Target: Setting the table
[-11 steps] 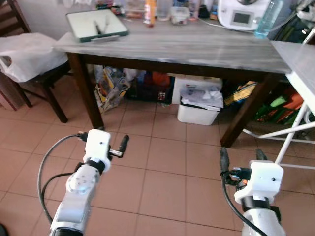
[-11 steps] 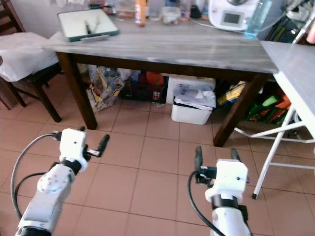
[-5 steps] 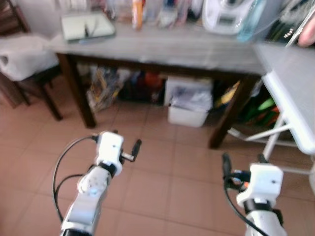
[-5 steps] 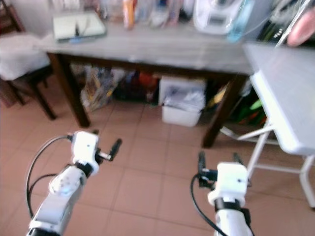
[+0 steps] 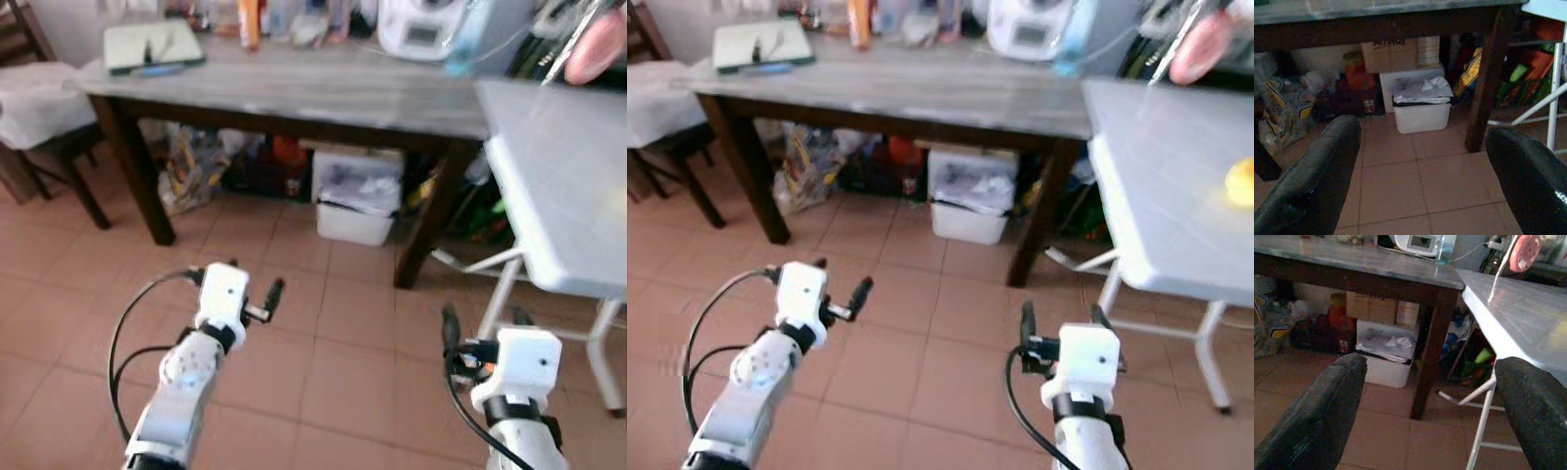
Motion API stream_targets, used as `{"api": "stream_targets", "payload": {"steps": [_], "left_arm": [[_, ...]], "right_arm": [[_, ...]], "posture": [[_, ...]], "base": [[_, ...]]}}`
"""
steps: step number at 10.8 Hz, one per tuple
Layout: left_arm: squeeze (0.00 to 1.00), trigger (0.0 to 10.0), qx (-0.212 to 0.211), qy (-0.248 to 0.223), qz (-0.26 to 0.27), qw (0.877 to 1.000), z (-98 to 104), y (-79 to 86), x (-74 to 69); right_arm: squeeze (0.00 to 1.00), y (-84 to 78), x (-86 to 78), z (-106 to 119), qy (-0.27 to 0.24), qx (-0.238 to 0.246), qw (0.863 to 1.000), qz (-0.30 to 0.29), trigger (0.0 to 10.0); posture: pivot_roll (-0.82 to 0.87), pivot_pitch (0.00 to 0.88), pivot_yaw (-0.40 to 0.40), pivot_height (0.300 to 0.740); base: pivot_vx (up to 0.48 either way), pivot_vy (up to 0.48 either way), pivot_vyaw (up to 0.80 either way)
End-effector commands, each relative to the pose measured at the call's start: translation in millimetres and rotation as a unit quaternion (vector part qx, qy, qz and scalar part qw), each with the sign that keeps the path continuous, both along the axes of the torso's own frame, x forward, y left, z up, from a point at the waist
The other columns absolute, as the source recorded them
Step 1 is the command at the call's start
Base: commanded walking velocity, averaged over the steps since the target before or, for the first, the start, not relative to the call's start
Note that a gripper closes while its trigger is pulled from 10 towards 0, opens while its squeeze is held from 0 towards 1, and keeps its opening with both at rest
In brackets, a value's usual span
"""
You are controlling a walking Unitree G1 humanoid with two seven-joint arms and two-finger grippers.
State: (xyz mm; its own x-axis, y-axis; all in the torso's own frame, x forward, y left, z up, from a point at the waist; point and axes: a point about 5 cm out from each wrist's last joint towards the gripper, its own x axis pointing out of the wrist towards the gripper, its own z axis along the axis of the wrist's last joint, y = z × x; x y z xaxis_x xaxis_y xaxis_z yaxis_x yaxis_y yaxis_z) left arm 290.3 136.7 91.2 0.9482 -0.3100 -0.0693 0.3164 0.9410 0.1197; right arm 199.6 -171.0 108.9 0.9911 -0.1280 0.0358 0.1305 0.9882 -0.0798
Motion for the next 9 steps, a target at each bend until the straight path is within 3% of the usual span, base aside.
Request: {"api": "stream_targets", "payload": {"steps": [1, 9], "left_arm": [[0.00, 10.0, 0.008, 0.003, 0.011, 1.000, -1.4, 7.2, -0.6], [0.00, 10.0, 0.012, -0.001, 0.009, 1.000, -0.2, 6.6, 2.4]], "right_arm": [[0.00, 3.6, 0.9, 1.3, -0.004, 0.003, 1.000, 0.003, 10.0], [0.00, 4.6, 5.0, 2.1, -0.009, 0.002, 1.000, 0.005, 10.0]], "posture": [[0.12, 0.104, -0.024, 0.740], [0.12, 0.102, -0.026, 0.740]], "base": [[0.000, -0.330, 0.00], [0.000, -0.333, 0.00]]}}
